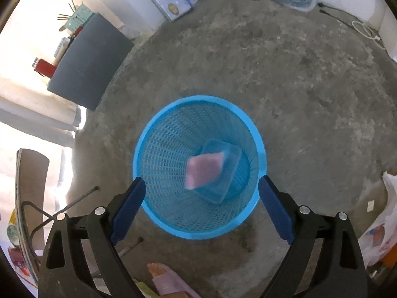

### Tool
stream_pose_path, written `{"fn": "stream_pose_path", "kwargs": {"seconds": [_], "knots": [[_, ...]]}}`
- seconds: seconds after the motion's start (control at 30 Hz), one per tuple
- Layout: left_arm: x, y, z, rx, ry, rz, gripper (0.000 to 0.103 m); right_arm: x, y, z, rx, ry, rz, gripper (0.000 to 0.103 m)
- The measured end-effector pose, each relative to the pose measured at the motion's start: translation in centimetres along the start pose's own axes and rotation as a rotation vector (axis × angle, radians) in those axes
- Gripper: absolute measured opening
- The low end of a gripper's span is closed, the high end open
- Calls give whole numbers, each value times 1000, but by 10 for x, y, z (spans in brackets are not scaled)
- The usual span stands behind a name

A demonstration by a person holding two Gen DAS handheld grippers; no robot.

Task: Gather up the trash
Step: 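Return both grippers to the table, left still holding the container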

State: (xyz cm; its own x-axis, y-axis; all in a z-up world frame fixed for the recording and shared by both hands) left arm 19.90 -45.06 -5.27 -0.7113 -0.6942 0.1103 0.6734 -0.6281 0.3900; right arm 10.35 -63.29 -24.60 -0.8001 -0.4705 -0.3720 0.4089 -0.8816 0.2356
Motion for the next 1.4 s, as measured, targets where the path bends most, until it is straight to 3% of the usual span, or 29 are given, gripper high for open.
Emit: {"fn": "stream_pose_path", "kwargs": {"seconds": [0.3, 0.47, 0.57, 0.7, 0.9, 1.0, 1.2, 1.4], "knots": [[-65, -84, 109, 176, -74, 110, 82, -27, -32, 68, 95, 46, 71, 88], [-117, -143, 169, 369, 36, 210, 89, -64, -58, 125, 188, 87, 158, 92], [-151, -184, 194, 444, 107, 310, 90, -93, -76, 156, 252, 98, 237, 95], [-189, -237, 208, 452, 163, 428, 91, -141, -103, 180, 319, 62, 387, 95], [-222, -291, 223, 447, 201, 496, 95, -222, -151, 203, 407, 49, 610, 95], [-240, -317, 242, 503, 232, 544, 97, -257, -176, 205, 438, 41, 701, 95], [-265, -351, 257, 566, 265, 607, 97, -316, -222, 200, 403, 100, 864, 95], [-277, -365, 257, 586, 292, 586, 97, -348, -251, 196, 390, 167, 955, 95]]}}
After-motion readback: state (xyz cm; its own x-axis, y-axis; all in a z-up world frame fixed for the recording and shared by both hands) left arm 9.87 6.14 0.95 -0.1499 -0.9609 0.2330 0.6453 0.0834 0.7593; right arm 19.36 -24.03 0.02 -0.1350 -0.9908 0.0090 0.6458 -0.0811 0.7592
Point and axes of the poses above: each gripper's, at about its wrist camera, not at the fingertips, and z roughly against the way its jaws point, x to its right, y to its top, the point moved 5 cm from there along -z, roughly the way its jaws point, and after that the axes turned 1 degree about -x, right-handed, at the moved point
